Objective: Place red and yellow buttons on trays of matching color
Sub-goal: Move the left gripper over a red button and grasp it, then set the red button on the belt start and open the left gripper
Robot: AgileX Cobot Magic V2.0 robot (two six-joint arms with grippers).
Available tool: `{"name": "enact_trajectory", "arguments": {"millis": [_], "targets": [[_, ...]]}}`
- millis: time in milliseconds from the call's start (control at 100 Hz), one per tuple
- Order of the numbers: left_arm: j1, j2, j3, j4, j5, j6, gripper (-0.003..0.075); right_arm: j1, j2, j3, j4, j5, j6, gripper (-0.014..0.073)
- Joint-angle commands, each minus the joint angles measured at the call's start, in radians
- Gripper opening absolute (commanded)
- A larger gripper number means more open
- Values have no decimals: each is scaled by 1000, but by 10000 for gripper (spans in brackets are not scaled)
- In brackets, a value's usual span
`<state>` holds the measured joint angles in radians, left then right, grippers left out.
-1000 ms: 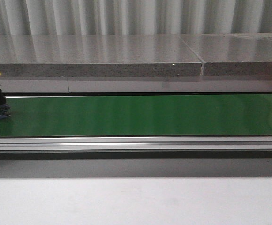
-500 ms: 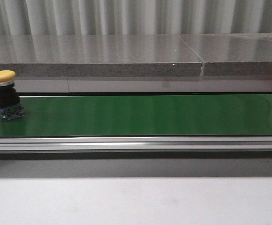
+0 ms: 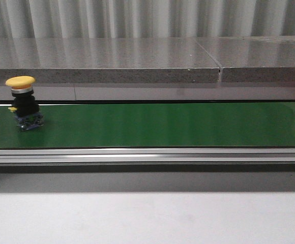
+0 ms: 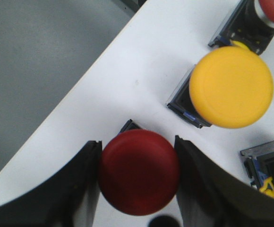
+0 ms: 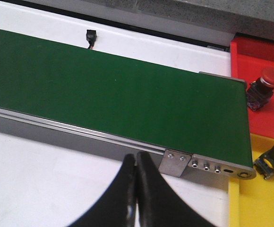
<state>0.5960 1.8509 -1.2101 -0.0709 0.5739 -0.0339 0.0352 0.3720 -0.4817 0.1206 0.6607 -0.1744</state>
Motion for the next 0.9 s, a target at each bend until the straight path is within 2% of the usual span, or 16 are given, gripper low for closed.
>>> {"name": "enact_trajectory", "arguments": {"millis": [0,210,520,730,890], "targets": [[0,-46,-31,1,-37,-7,196,3,5,-25,-2,-65,-8,-67],[-15,-123,0,4,-47,24,196,3,5,-25,-2,-64,-8,-67],[-103,-339,106,23,-78,34,196,3,5,-25,-2,-64,-8,-67],[-195,-480,122,16,-38,34,196,3,5,-25,-2,-64,-8,-67],[-302,-538,122,10,-16,34,196,3,5,-25,-2,-64,-8,-67]]}}
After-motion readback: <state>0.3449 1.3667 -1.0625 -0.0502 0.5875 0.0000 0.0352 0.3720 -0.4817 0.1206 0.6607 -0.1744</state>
